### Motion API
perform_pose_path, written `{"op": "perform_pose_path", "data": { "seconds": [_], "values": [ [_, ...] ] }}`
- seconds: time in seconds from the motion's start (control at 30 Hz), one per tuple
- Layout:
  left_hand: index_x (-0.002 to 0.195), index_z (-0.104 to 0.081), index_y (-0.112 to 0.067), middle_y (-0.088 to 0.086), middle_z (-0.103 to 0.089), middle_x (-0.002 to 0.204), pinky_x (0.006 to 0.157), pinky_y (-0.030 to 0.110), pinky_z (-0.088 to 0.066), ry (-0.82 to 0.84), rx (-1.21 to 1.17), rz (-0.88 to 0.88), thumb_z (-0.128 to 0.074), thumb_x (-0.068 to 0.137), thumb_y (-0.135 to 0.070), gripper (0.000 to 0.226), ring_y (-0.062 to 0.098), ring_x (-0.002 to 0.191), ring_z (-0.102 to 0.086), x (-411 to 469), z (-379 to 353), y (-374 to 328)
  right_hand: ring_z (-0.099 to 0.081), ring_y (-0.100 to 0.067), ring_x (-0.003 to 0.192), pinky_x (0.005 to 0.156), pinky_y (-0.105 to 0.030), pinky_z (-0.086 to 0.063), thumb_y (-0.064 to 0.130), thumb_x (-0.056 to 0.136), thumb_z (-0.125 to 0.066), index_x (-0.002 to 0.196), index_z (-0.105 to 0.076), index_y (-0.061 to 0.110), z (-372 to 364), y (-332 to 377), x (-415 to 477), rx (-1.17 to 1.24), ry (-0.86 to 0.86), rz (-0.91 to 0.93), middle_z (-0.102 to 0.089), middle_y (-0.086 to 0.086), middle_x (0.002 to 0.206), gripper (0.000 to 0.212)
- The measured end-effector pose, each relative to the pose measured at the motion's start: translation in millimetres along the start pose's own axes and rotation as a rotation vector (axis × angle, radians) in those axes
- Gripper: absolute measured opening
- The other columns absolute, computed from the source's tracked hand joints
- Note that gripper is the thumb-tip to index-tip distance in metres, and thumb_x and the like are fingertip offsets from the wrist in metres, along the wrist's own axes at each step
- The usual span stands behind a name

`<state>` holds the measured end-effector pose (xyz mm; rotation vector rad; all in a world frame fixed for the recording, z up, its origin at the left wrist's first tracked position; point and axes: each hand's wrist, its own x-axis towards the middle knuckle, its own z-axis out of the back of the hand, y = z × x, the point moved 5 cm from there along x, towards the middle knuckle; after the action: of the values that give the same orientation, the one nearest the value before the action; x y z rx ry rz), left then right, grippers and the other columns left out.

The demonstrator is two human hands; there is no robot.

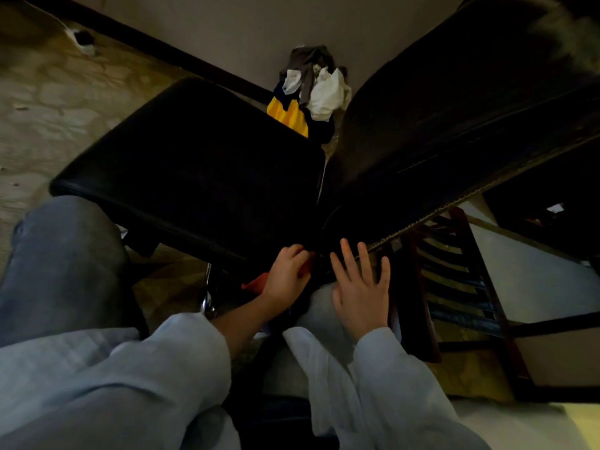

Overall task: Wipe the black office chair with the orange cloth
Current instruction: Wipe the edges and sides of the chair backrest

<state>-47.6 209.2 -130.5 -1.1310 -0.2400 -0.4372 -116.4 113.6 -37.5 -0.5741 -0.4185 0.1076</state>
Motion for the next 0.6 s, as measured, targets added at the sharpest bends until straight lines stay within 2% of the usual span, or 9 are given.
{"op": "perform_pose_path", "data": {
  "seconds": [0.03,0.07,0.13,0.17,0.27,0.4,0.5,0.6],
  "values": [
    [0.108,-0.065,-0.005,0.012,-0.059,0.109,0.084,0.031,-0.047,-0.001,-0.033,0.100,-0.068,0.077,-0.001,0.031,0.025,0.096,-0.054,-7.3,-2.5,10.3,-0.027,-0.027,0.134,0.109,-0.051,0.000,0.023,0.055,-0.084,0.126,-0.061,0.015,-0.5,-0.5,-2.0,-0.008,0.004,0.012,-0.046,-0.008,0.143,0.075],
    [0.108,-0.064,-0.007,0.009,-0.058,0.109,0.085,0.026,-0.045,-0.036,-0.088,0.215,-0.066,0.079,-0.002,0.030,0.023,0.098,-0.054,-14.2,-2.1,20.1,-0.027,-0.027,0.134,0.109,-0.051,0.001,0.023,0.055,-0.084,0.126,-0.061,0.015,-0.7,-0.5,-3.6,-0.013,0.007,0.022,-0.046,-0.008,0.143,0.076],
    [0.109,-0.063,-0.008,0.004,-0.054,0.107,0.083,0.008,-0.037,-0.111,-0.193,0.367,-0.065,0.083,-0.004,0.026,0.016,0.098,-0.054,-23.0,1.7,31.2,-0.027,-0.028,0.134,0.110,-0.050,0.002,0.024,0.054,-0.085,0.126,-0.061,0.015,-1.4,0.5,-6.8,-0.014,0.016,0.022,-0.046,-0.009,0.143,0.077],
    [0.109,-0.063,-0.008,0.002,-0.053,0.106,0.080,0.003,-0.036,-0.125,-0.222,0.394,-0.065,0.084,-0.005,0.025,0.013,0.095,-0.053,-23.5,4.0,32.2,-0.027,-0.028,0.134,0.110,-0.050,0.002,0.024,0.053,-0.085,0.125,-0.061,0.014,-2.3,1.9,-8.6,-0.009,0.021,0.021,-0.047,-0.010,0.143,0.077],
    [0.109,-0.064,-0.007,0.004,-0.056,0.105,0.080,0.002,-0.038,-0.125,-0.297,0.374,-0.065,0.085,-0.007,0.024,0.009,0.093,-0.054,-14.5,11.3,27.3,-0.027,-0.028,0.134,0.111,-0.049,0.004,0.023,0.052,-0.086,0.124,-0.063,0.013,-7.6,10.9,-11.2,0.005,0.049,0.034,-0.048,-0.010,0.142,0.076],
    [0.113,-0.064,-0.007,0.004,-0.057,0.109,0.086,0.005,-0.039,-0.028,-0.360,0.237,-0.064,0.087,-0.008,0.026,0.008,0.098,-0.055,-2.3,3.1,5.1,-0.022,-0.028,0.138,0.113,-0.047,0.011,0.024,0.054,-0.085,0.126,-0.061,0.014,-14.1,15.3,-13.0,0.013,0.087,0.013,-0.045,-0.010,0.144,0.077],
    [0.117,-0.062,-0.003,0.010,-0.056,0.112,0.083,0.006,-0.041,0.000,-0.357,0.245,-0.063,0.089,-0.008,0.029,0.012,0.098,-0.055,2.1,-8.7,-1.6,-0.017,-0.027,0.141,0.113,-0.047,0.012,0.026,0.057,-0.083,0.128,-0.059,0.015,-15.5,14.2,-13.9,0.004,0.089,0.017,-0.043,-0.008,0.146,0.075],
    [0.116,-0.063,-0.003,0.011,-0.057,0.111,0.084,0.016,-0.046,0.003,-0.349,0.264,-0.062,0.089,-0.008,0.028,0.017,0.098,-0.058,2.8,-12.6,1.4,-0.011,-0.026,0.143,0.112,-0.048,0.012,0.025,0.059,-0.082,0.129,-0.058,0.016,-19.5,14.1,-14.7,0.008,0.085,0.019,-0.041,-0.008,0.147,0.075]
  ]
}}
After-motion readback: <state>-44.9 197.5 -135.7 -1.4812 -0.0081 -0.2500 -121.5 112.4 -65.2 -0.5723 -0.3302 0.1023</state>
